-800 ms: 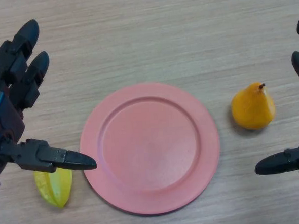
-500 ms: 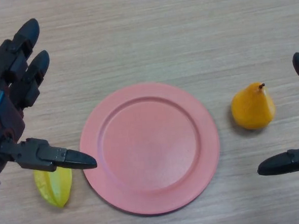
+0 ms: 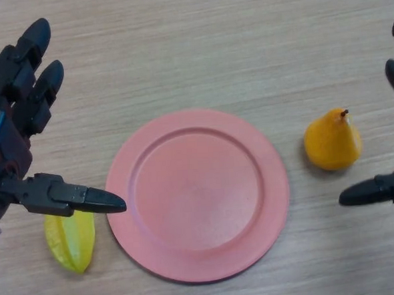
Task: Pick up the yellow pear and place it on the plate
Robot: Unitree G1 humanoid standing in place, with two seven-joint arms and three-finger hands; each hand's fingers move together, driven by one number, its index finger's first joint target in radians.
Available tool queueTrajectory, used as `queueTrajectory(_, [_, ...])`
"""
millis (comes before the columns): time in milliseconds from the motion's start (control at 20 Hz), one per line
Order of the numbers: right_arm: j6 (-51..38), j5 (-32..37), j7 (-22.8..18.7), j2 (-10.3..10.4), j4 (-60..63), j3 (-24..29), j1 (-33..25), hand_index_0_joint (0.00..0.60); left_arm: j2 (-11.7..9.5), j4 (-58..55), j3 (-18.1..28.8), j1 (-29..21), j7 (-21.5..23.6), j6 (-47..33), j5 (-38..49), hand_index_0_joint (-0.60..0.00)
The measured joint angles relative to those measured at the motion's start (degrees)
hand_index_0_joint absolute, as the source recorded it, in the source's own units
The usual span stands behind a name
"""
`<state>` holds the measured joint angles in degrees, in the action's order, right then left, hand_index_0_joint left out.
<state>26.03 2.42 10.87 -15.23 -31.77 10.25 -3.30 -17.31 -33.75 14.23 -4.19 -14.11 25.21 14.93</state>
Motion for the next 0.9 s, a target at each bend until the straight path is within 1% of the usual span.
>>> queueTrajectory(50, [-0.7,0.0,-0.3,-0.1,2.0,-0.1,-0.6,0.0,0.0,-0.4,0.0,0.1,0.0,0.0,0.0,0.0])
queueTrajectory(150, [-6.1,-3.1,-0.5,-1.2,9.1,-1.3,-2.7,0.0,0.0,-0.9,-0.4,0.0,-0.4,-0.2,0.2,0.0])
queueTrajectory(250, [-10.3,-4.1,-1.6,-1.5,14.4,-2.7,-4.8,0.0,0.0,-0.9,-1.7,0.2,-0.5,-0.2,0.2,0.0])
queueTrajectory(300, [-13.6,-4.3,-1.6,-1.5,18.1,-3.7,-5.9,0.0,0.0,-0.9,-2.3,0.2,-1.1,-0.2,0.2,0.0])
queueTrajectory(350, [-14.8,-4.4,-1.6,-1.5,20.0,-4.3,-6.3,0.0,0.0,-0.9,-2.3,0.1,-1.6,-0.2,0.3,0.0])
queueTrajectory(400, [-17.8,-6.1,-1.6,-1.6,24.4,-5.3,-7.3,0.0,0.0,-0.9,-2.1,0.2,-1.6,-0.1,0.3,0.0])
queueTrajectory(550, [-20.4,-7.9,-2.3,-1.6,32.7,-5.7,-9.8,0.0,0.0,-0.6,-2.0,0.7,-2.1,0.0,0.3,0.0])
queueTrajectory(600, [-24.2,-8.0,-2.8,-1.6,37.3,-5.9,-10.9,0.0,0.0,-0.6,-1.9,0.7,-2.3,0.0,0.5,0.0])
queueTrajectory(700, [-27.5,-9.2,-3.6,-1.7,43.3,-6.7,-12.4,0.0,0.0,-0.5,-1.9,0.9,-3.1,-0.1,0.5,0.0])
queueTrajectory(750, [-27.7,-9.2,-3.7,-1.7,44.8,-7.0,-12.9,0.0,0.0,-0.5,-1.9,1.0,-3.4,-0.1,0.5,0.0])
queueTrajectory(900, [-33.7,-11.2,-4.5,-1.8,54.8,-7.2,-17.0,0.0,0.0,0.6,-1.5,1.7,-3.6,-0.1,0.5,0.0])
